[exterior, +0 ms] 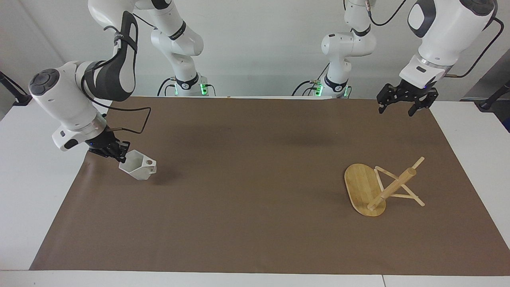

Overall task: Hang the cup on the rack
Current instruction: 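Lift the cup with the right gripper while the left gripper advances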

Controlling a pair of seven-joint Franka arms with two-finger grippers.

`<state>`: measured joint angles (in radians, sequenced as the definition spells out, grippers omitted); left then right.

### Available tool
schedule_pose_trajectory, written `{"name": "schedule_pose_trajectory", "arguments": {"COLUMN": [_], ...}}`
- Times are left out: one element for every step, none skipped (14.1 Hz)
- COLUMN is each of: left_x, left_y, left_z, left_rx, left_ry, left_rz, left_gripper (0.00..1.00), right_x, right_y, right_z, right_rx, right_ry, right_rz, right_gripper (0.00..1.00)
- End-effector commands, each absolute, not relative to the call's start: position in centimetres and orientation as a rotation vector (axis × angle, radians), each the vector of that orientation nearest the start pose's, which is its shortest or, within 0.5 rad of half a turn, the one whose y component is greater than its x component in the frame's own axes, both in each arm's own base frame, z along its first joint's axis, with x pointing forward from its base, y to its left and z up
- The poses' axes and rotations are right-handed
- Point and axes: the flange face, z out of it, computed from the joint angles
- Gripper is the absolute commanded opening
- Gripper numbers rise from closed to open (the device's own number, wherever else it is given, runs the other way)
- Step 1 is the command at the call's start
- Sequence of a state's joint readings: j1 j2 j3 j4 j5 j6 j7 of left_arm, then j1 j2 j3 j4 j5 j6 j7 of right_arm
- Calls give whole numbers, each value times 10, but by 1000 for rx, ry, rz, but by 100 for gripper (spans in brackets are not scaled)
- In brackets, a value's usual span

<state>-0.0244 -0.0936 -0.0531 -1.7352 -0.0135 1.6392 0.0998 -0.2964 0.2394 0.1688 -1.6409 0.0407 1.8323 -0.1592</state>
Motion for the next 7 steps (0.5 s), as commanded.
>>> {"name": "schedule_pose_trajectory", "arguments": {"left_x": [521,521,522,523,523,522,522], "left_y": [-45,-45,-46,-46,-45,-44,-43], "left_z": [603,603,603,603,602,601,601], "left_rx": [-3148,-3147,-3146,-3142,-3137,-3132,-3129], "left_ry": [301,303,308,344,389,418,442], "left_rz": [-27,-34,-44,-52,-52,-50,-50], "left_gripper": [100,100,100,100,100,100,100], "right_x": [623,621,619,616,615,614,613], "right_y": [-49,-36,-28,-22,-14,-6,4], "right_z": [516,529,541,552,563,571,578], "right_rx": [-3015,-2971,-2887,-2806,-2744,-2714,-2689], "right_ry": [-104,-113,-82,-59,-45,-54,-70], "right_rz": [51,20,-17,-49,-77,-104,-124], "right_gripper": [0,0,0,0,0,0,0]}}
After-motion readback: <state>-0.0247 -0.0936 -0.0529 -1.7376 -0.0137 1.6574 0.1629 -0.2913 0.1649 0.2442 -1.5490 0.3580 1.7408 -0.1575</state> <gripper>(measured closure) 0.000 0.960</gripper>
